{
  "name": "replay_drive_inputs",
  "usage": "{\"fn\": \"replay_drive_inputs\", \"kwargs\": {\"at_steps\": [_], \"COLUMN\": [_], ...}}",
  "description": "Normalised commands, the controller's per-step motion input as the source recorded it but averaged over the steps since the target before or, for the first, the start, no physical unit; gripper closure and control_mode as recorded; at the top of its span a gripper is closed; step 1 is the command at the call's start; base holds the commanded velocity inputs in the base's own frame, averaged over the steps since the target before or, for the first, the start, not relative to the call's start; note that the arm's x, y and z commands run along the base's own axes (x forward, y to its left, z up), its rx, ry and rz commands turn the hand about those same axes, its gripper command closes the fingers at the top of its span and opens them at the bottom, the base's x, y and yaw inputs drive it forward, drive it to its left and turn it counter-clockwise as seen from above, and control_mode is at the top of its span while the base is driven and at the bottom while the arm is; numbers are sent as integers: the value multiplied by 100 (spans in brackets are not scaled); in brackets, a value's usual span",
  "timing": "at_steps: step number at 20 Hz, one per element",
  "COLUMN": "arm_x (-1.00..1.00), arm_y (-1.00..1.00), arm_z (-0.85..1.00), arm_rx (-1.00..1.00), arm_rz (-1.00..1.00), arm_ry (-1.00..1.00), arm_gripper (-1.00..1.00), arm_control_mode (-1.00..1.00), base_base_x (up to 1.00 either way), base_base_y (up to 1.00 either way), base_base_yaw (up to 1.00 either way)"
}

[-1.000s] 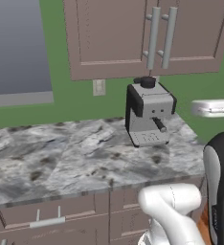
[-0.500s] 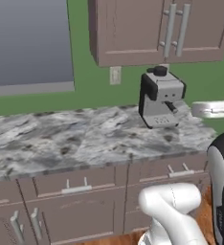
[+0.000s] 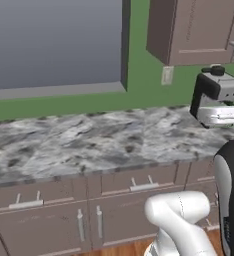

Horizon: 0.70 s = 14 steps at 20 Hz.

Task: Close all open cabinet doors.

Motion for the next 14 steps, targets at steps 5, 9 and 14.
{"fn": "replay_drive_inputs", "kwargs": {"at_steps": [5,9,14], "arm_x": [0,0,0], "arm_y": [0,0,0], "arm_z": [0,0,0], "arm_rx": [0,0,0], "arm_rz": [0,0,0], "arm_ry": [0,0,0], "arm_gripper": [-100,-100,-100], "arm_control_mode": [100,100,100], "base_base_x": [0,-33,-28], "base_base_y": [100,100,100], "base_base_yaw": [0,0,0]}}
